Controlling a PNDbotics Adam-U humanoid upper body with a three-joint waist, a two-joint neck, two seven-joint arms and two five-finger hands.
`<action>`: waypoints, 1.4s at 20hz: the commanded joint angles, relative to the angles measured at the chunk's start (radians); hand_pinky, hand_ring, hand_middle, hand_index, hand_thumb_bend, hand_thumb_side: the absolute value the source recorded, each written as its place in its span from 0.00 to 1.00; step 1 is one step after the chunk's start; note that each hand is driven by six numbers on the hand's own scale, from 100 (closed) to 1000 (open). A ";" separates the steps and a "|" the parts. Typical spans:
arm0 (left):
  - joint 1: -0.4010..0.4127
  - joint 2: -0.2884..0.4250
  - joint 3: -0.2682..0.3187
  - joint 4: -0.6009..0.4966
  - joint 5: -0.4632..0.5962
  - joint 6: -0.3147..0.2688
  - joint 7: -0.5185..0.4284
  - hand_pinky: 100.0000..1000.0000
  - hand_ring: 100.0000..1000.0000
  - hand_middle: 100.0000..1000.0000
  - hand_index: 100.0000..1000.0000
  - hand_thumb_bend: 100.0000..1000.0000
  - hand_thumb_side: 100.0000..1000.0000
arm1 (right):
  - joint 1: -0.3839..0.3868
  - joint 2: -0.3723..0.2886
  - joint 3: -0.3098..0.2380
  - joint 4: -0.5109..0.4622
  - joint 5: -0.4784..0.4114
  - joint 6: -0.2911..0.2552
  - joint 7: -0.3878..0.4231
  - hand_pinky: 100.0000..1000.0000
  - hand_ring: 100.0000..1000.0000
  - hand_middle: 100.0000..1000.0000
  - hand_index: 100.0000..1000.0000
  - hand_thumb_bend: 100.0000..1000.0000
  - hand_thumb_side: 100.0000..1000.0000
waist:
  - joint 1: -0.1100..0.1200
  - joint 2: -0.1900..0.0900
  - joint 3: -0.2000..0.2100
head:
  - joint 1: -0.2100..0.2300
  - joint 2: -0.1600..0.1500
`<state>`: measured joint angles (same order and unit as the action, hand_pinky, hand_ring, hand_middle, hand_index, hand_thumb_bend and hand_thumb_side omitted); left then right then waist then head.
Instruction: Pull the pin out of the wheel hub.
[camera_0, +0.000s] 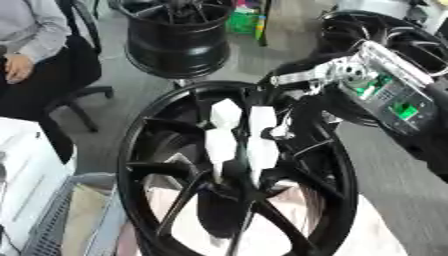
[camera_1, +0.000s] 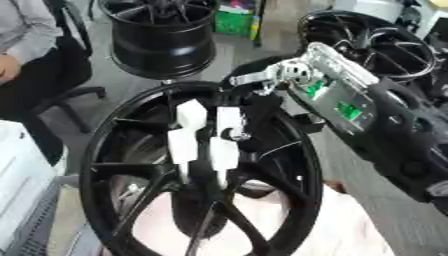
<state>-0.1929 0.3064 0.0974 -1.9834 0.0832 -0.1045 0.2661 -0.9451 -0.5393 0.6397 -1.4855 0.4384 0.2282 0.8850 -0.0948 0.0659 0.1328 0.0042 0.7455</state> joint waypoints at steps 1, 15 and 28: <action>-0.005 0.010 0.006 -0.017 0.004 0.002 0.001 0.73 0.77 0.59 0.85 0.02 0.69 | -0.010 -0.005 -0.021 0.018 0.010 -0.002 -0.006 0.86 0.85 0.80 0.88 0.27 0.27 | 0.005 -0.007 0.001 | -0.003 -0.009; -0.008 0.006 0.005 -0.017 0.006 0.005 -0.004 0.73 0.77 0.59 0.85 0.02 0.69 | -0.004 0.007 -0.029 0.067 0.017 -0.019 -0.034 0.85 0.84 0.78 0.86 0.19 0.24 | 0.002 0.000 0.008 | -0.002 -0.017; -0.012 0.001 0.003 -0.017 0.011 0.004 -0.009 0.74 0.77 0.59 0.85 0.02 0.70 | -0.004 0.021 -0.027 0.099 0.025 -0.052 -0.009 0.86 0.84 0.78 0.86 0.20 0.12 | -0.002 0.006 0.014 | -0.008 -0.022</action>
<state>-0.1932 0.2998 0.0967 -1.9834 0.0882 -0.0998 0.2606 -0.9329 -0.5054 0.6224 -1.3883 0.4550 0.1839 0.8712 -0.1013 0.0814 0.1462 0.0002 0.7359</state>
